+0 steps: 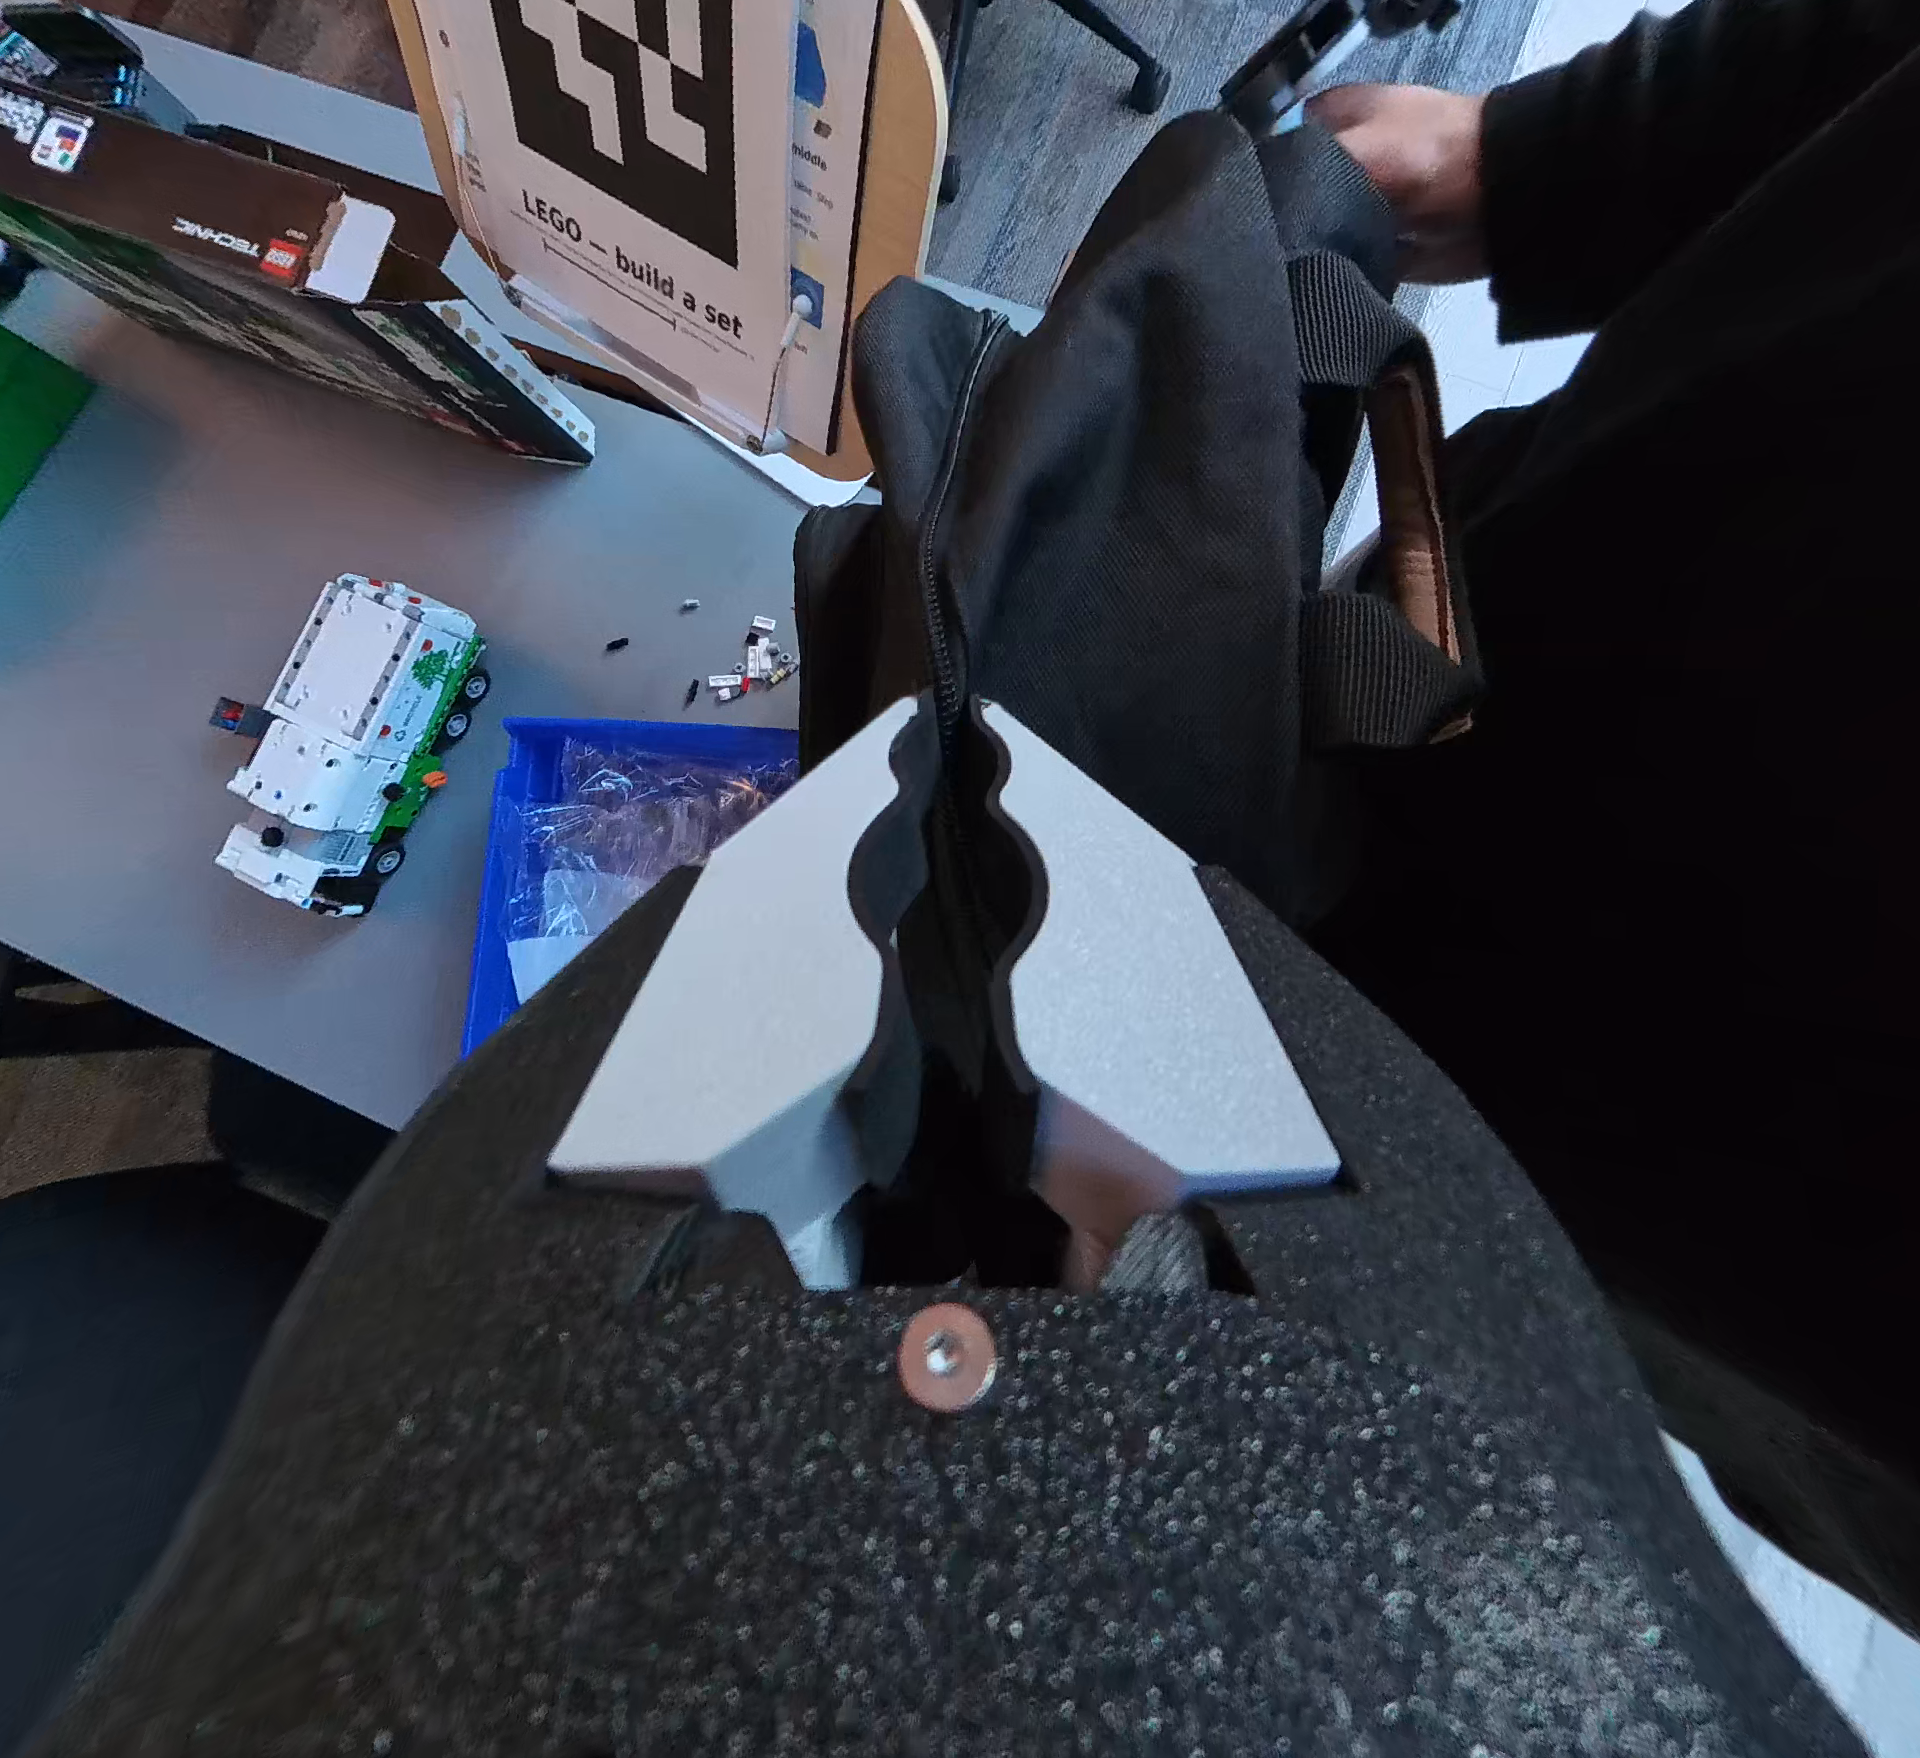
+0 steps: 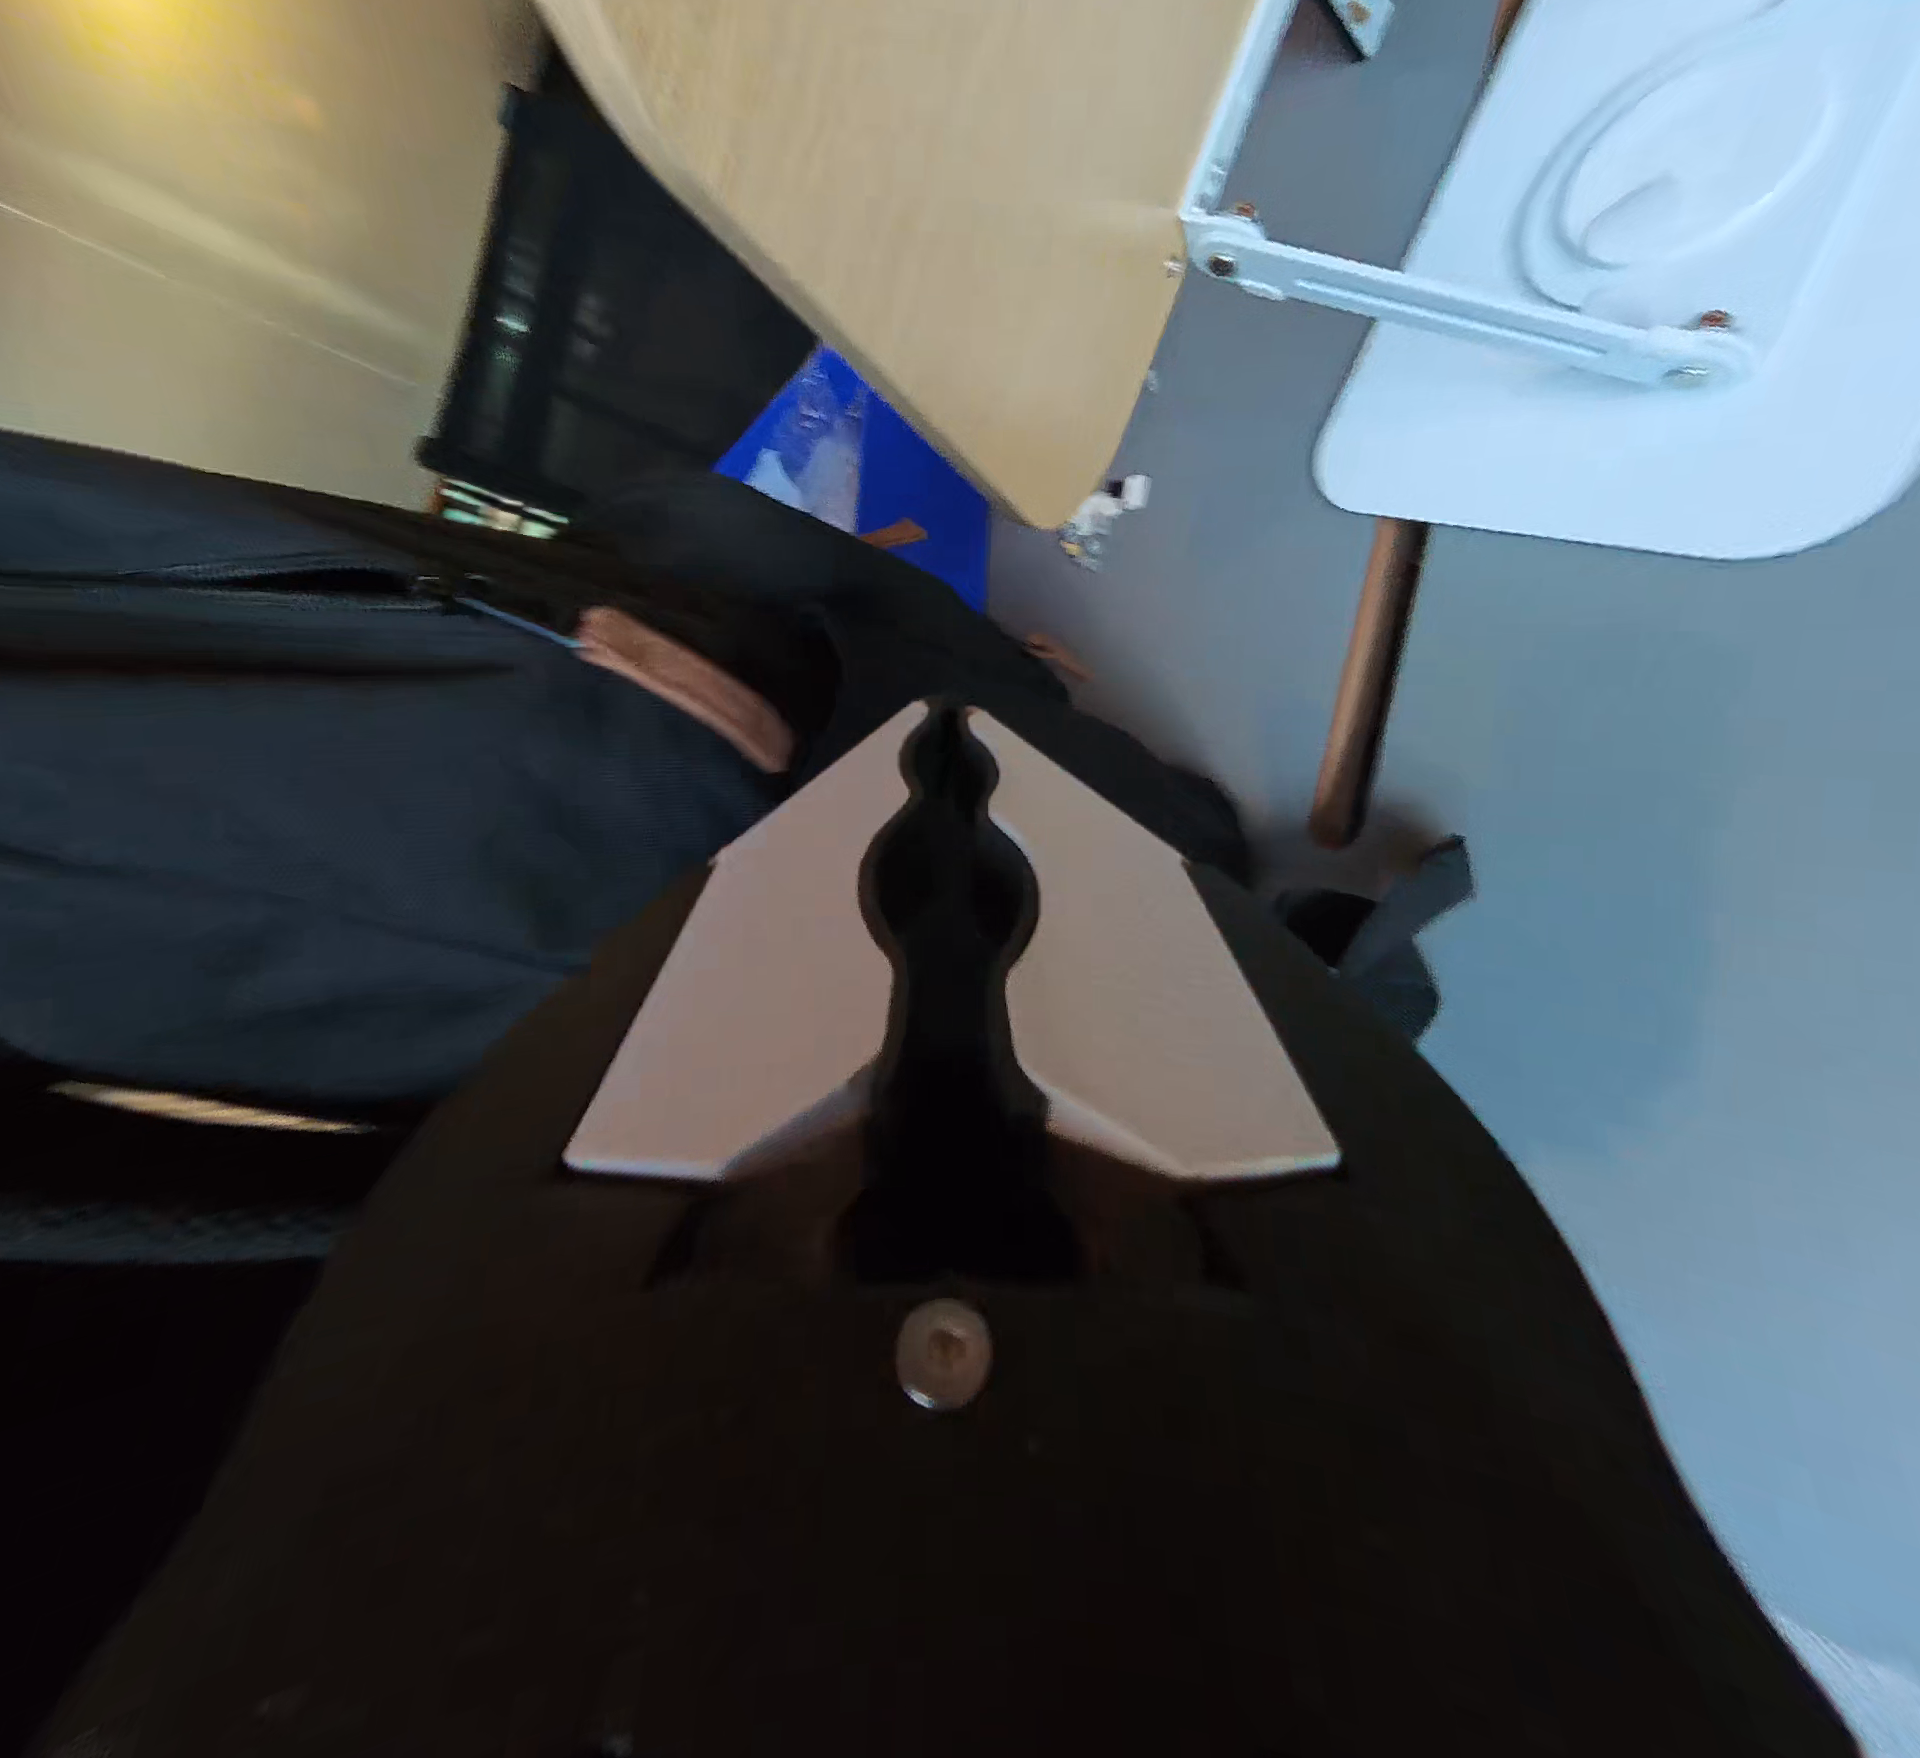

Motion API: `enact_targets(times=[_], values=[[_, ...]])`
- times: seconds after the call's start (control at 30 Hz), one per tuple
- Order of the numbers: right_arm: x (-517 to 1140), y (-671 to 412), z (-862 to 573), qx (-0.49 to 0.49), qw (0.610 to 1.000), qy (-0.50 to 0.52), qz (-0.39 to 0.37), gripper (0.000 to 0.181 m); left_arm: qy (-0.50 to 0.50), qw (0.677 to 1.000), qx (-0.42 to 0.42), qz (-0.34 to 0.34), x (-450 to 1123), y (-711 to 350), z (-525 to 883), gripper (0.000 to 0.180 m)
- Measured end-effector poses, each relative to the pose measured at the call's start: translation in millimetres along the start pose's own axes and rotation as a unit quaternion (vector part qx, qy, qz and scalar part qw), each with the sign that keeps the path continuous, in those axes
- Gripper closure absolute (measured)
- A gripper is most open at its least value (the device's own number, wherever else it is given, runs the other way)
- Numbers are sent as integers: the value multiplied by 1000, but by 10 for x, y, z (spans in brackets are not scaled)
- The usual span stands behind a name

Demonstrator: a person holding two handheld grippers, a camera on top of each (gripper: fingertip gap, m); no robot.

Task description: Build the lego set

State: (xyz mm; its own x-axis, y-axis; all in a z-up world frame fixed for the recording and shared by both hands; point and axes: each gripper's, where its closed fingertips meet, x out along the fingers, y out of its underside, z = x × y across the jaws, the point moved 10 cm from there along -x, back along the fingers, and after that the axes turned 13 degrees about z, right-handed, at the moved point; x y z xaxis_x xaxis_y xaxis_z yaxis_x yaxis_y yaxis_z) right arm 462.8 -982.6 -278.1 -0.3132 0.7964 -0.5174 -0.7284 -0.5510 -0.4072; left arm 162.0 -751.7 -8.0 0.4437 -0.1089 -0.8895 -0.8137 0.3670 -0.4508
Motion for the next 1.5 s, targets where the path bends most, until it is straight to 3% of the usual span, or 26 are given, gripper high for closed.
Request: enact_targets(times=[0.07,0.17,0.33,0.5,0.57,0.63,0.7,0.87,1.03,1.17,1.33,1.5], values=[[44,-7,94,18,994,-112,-1,180,-1,1000,-1,5,7,-15,-13,179],[223,1,142,111,959,-256,48,147,0,1000,2,16,-9,-45,-59,179],[377,31,263,255,890,-374,57,124,-5,1000,-1,28,-17,-59,-79,179],[534,-75,268,286,890,-350,60,126,-14,999,5,41,0,-98,-113,179],[586,-112,263,292,892,-337,74,136,-18,999,6,43,2,-102,-125,179],[616,-138,332,275,893,-345,87,160,-17,999,6,44,-7,-103,-132,179],[610,-178,372,270,898,-342,67,172,-22,999,7,48,-15,-105,-141,179],[441,-210,245,253,925,-281,21,176,-36,998,4,52,-27,-92,-132,179],[370,6,-77,222,963,-148,50,176,-27,999,2,43,-37,-89,-123,179],[505,157,-166,254,951,-170,41,176,-32,999,-5,40,-27,-93,-117,179],[275,47,-19,191,964,-186,1,169,-31,998,-51,14,13,-74,-105,175],[-344,-185,616,-99,982,-159,-8,165,-23,984,-156,-82,-139,100,-27,155]])
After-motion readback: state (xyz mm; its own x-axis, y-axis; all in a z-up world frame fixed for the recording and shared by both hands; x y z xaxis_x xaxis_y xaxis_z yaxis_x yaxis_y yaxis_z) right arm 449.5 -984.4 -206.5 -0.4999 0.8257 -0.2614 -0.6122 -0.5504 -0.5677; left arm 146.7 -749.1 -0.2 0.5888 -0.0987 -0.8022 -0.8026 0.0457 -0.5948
